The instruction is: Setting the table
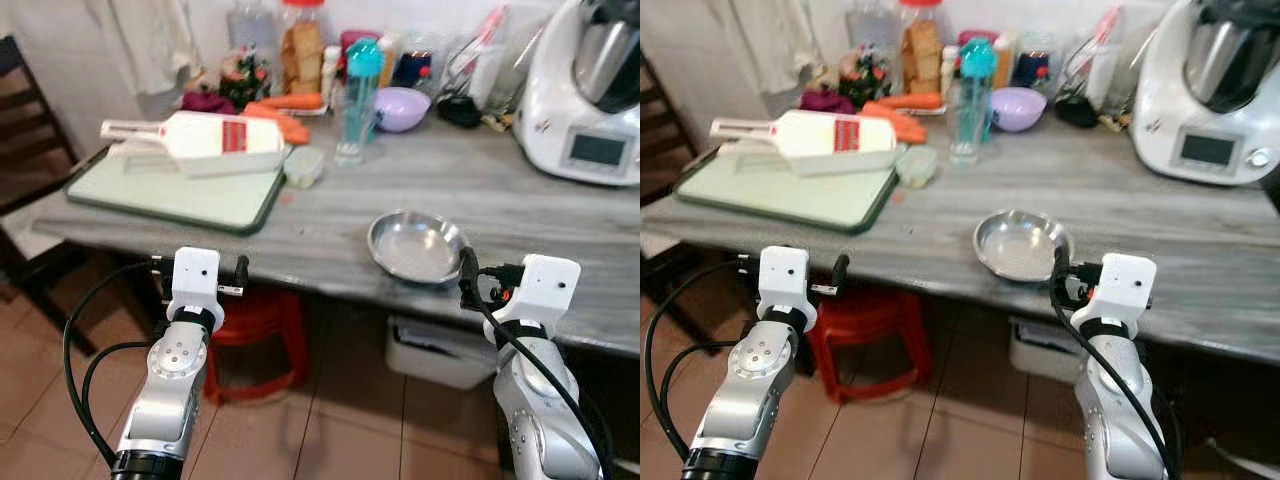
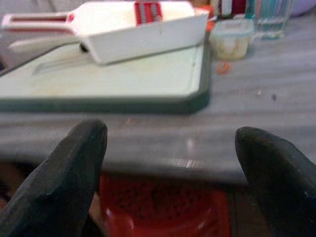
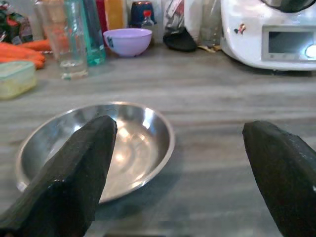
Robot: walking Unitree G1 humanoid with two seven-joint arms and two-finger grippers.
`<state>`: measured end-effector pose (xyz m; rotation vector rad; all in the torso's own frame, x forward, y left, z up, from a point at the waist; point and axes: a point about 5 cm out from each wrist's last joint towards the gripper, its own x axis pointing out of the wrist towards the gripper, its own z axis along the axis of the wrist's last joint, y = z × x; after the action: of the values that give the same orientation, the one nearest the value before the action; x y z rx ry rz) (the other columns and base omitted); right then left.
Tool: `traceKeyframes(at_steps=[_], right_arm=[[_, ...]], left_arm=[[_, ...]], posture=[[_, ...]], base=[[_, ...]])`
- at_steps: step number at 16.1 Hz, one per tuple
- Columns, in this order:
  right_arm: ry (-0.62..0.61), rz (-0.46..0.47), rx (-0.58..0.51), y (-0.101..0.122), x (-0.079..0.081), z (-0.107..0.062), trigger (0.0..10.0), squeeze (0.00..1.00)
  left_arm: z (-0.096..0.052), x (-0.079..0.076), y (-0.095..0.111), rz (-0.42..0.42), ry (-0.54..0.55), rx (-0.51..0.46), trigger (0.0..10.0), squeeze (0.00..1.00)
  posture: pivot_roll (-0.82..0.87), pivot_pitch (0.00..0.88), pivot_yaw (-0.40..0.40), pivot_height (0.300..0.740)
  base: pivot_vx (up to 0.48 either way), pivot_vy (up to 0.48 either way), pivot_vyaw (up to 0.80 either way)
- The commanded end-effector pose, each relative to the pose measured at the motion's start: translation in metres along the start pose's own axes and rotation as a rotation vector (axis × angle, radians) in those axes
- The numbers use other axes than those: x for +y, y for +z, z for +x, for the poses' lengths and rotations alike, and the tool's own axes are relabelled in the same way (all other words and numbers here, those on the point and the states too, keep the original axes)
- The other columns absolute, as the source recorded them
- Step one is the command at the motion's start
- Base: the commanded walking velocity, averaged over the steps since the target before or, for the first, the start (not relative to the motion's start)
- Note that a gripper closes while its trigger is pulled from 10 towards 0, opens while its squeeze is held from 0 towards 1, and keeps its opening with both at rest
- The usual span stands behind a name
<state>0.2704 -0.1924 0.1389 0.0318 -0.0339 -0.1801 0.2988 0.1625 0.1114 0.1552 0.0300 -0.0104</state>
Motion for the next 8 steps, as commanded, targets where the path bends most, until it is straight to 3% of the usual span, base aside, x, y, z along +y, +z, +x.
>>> traceKeyframes(at_steps=[1,8], right_arm=[[-0.015,-0.01,-0.029,0.005,-0.0021,-0.0022,10.0,0.0],[-0.021,-0.026,-0.009,0.0001,-0.0001,-0.0002,10.0,0.0]], left_arm=[[-0.0003,0.0022,0.0017,0.016,0.008,0.001,10.0,0.0],[-0.0016,0.0013,-0.0004,0.017,0.001,0.013,10.0,0.0]], posture=[[-0.03,0.0,-0.002,0.74],[-0.03,0.0,-0.003,0.74]], base=[[-0.304,0.0,0.0],[-0.306,0.0,0.0]])
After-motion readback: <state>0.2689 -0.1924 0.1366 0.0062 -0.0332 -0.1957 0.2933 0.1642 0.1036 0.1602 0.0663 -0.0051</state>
